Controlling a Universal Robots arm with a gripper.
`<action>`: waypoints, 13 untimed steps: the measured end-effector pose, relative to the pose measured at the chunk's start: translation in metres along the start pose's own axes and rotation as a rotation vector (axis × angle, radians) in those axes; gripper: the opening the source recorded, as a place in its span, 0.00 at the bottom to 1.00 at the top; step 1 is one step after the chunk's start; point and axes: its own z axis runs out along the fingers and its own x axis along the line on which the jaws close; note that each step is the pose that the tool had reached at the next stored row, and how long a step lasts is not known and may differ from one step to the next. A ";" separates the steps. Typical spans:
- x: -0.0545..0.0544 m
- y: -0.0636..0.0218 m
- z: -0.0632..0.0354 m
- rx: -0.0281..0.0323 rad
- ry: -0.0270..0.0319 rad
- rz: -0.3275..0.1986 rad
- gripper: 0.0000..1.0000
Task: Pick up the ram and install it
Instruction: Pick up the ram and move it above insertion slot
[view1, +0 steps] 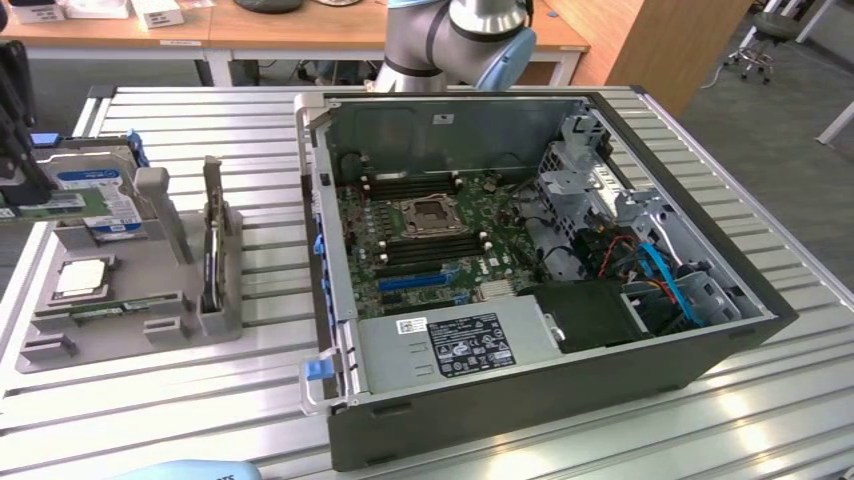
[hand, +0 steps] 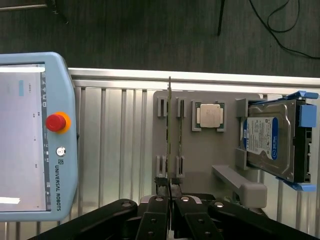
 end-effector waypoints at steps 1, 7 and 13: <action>0.000 0.0001 -0.0017 -0.0001 0.0000 0.000 0.12; 0.000 0.0006 -0.0107 -0.0001 0.0001 0.000 0.12; 0.000 0.0007 -0.0132 0.0001 0.0000 0.000 0.12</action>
